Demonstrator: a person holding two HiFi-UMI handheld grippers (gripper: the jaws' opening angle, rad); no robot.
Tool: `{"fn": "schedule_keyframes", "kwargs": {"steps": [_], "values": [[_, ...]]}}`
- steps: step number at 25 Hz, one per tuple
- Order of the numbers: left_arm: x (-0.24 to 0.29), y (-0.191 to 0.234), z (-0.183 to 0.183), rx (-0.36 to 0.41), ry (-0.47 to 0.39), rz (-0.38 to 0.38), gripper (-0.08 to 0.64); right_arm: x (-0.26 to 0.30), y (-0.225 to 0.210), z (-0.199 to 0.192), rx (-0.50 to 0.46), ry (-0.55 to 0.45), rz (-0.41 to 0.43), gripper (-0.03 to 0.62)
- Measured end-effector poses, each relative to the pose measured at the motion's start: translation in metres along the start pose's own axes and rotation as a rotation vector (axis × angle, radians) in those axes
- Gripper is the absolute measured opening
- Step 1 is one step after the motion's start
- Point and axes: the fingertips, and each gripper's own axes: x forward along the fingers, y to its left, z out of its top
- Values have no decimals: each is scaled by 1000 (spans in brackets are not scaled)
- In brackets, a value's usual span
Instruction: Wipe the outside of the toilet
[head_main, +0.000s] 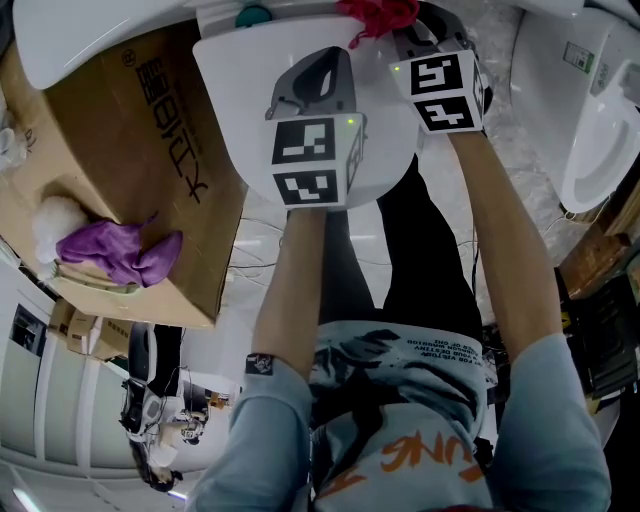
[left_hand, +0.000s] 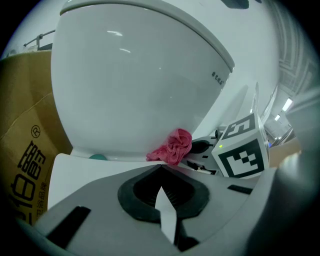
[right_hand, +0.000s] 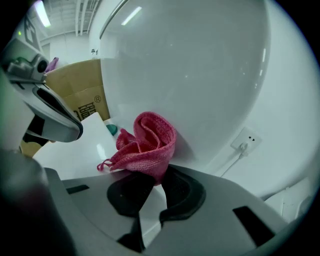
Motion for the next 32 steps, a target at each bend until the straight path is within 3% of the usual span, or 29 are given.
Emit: {"fn": "schedule_keyframes", "kwargs": {"steps": [14, 22, 32], "values": [[5, -19, 3, 8, -8, -7, 24, -14, -31, -26, 41, 34, -38, 61], [2, -29, 3, 11, -20, -9, 24, -32, -50, -62, 164, 103, -75, 61], [-24, -41, 14, -7, -71, 5, 24, -88, -60, -61, 253, 22, -72, 61]]}}
